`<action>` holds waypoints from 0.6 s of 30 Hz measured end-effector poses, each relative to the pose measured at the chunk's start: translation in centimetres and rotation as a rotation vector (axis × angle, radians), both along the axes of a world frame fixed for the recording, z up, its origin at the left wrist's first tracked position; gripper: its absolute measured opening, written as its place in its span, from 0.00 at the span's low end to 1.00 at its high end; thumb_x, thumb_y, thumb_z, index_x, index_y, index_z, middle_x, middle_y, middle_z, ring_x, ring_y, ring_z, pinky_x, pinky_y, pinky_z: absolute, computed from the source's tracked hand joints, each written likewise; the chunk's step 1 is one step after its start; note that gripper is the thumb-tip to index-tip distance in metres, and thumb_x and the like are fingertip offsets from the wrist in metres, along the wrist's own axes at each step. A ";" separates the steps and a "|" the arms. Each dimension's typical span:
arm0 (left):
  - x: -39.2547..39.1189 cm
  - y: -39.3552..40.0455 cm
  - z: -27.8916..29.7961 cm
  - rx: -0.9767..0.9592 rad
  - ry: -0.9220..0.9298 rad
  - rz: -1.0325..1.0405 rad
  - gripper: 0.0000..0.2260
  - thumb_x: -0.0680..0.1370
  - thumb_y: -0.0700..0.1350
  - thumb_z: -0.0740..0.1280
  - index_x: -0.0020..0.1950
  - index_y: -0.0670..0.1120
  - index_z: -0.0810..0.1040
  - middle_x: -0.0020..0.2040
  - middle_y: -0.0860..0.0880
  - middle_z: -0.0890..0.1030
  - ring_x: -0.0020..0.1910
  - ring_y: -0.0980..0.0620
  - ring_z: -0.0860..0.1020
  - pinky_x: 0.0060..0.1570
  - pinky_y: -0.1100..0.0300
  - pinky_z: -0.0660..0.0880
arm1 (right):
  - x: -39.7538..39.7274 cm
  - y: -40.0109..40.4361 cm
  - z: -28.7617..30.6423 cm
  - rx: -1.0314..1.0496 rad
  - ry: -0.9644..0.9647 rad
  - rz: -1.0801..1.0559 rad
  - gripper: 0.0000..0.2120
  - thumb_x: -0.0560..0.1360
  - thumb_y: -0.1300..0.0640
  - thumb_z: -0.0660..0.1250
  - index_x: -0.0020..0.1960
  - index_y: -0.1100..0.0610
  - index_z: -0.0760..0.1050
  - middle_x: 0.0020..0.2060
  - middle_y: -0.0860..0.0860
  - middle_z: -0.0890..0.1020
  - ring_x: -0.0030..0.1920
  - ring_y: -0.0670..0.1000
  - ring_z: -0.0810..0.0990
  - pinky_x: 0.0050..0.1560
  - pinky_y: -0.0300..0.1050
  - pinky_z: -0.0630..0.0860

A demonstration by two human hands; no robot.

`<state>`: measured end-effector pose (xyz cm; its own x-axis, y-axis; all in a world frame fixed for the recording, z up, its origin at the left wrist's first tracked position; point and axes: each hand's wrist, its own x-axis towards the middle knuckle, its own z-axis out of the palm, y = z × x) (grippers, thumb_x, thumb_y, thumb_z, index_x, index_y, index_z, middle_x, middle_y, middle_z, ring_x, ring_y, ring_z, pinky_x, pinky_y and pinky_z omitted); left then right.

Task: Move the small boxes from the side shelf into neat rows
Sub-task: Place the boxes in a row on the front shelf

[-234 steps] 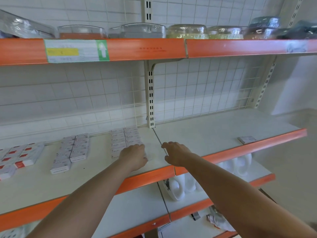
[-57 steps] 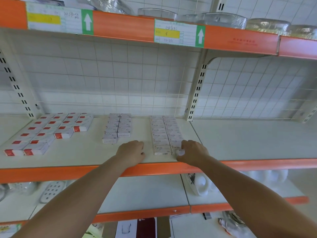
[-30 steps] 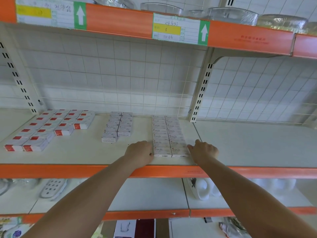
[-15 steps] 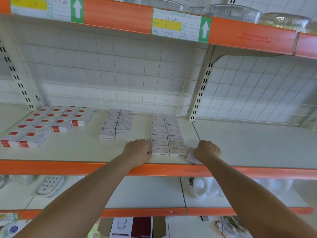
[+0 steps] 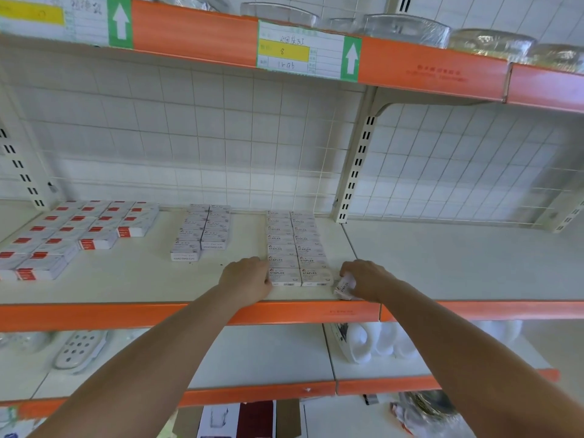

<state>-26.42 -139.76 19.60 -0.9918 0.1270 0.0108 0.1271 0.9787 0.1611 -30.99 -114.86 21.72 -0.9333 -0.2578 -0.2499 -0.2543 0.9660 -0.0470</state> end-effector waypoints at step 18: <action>0.3 0.8 0.4 -0.065 0.007 -0.006 0.09 0.79 0.47 0.58 0.55 0.45 0.73 0.50 0.48 0.75 0.45 0.49 0.73 0.42 0.57 0.68 | 1.1 -2.0 1.0 -0.184 -0.049 -0.014 0.20 0.68 0.55 0.76 0.58 0.55 0.76 0.55 0.51 0.77 0.51 0.51 0.75 0.47 0.41 0.71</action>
<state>-26.15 -138.95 19.98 -0.9910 0.1336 0.0090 0.1339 0.9863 0.0964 -29.89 -116.88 22.69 -0.9249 -0.2909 -0.2449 -0.2343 0.9432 -0.2356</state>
